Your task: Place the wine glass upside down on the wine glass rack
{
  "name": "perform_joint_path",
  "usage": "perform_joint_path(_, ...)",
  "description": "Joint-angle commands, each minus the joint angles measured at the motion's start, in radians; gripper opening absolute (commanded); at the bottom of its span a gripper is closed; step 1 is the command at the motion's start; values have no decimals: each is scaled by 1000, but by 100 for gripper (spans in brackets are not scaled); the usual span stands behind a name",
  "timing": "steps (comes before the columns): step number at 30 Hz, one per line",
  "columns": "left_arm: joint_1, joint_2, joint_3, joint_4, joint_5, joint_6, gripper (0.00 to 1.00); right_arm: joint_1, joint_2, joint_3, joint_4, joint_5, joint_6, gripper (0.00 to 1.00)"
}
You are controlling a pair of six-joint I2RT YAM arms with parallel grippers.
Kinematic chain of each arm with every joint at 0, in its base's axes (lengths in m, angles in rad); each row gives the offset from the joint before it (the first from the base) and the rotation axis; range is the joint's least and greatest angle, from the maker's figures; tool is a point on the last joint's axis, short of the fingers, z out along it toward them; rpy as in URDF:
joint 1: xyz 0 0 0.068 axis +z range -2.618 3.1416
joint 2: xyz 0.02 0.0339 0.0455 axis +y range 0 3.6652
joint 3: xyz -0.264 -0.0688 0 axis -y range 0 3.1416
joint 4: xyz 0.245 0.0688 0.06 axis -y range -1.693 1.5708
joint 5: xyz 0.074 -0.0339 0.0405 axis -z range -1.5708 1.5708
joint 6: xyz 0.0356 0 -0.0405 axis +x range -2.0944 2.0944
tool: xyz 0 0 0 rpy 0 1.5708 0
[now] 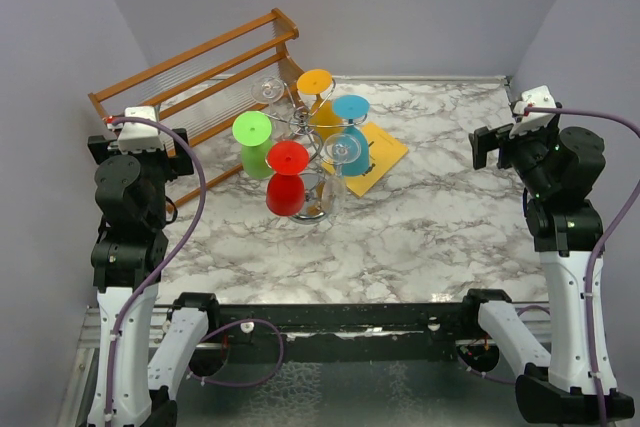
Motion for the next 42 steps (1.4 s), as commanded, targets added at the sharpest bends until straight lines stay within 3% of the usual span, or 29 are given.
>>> perform_joint_path(1, 6, -7, -2, 1, 2, 1, 99, -7, -20, -21, 5, -33, 1, 100)
perform_joint_path(42, 1, -21, -1, -12, -10, 14, 99, -21, -17, -35, 6, -62, -8, 100)
